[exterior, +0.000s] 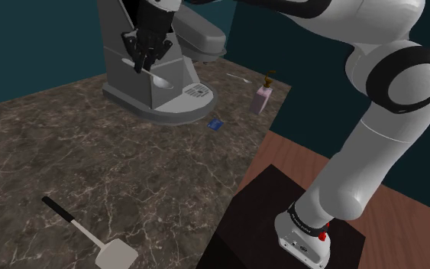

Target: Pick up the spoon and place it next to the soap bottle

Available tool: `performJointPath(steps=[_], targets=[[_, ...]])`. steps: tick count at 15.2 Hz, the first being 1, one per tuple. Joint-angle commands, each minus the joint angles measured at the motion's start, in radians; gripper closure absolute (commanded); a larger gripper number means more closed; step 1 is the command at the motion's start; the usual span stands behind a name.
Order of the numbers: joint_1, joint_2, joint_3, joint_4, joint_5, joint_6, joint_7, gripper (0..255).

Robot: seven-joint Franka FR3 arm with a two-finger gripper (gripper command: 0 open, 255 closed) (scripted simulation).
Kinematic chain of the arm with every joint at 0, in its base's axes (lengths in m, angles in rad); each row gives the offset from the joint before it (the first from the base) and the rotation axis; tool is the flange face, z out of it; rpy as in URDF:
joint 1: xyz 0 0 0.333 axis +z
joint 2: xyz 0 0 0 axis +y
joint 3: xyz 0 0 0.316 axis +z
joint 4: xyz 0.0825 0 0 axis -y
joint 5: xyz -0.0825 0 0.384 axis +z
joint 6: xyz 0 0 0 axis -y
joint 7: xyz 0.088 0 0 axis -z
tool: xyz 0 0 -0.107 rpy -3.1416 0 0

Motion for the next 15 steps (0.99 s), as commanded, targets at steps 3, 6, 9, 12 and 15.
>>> performJointPath(steps=[3,6,9,12,15], targets=[[0.004,0.015,0.002,0.071,-0.007,-0.057,0.004,255],[-0.03,-0.055,-0.016,-0.002,0.034,-0.049,-0.047,255],[-0.072,-0.155,-0.052,-0.116,0.09,-0.032,-0.126,255],[-0.103,-0.243,-0.094,-0.211,0.135,-0.025,-0.205,255],[-0.127,-0.32,-0.142,-0.291,0.167,-0.026,-0.282,255]])
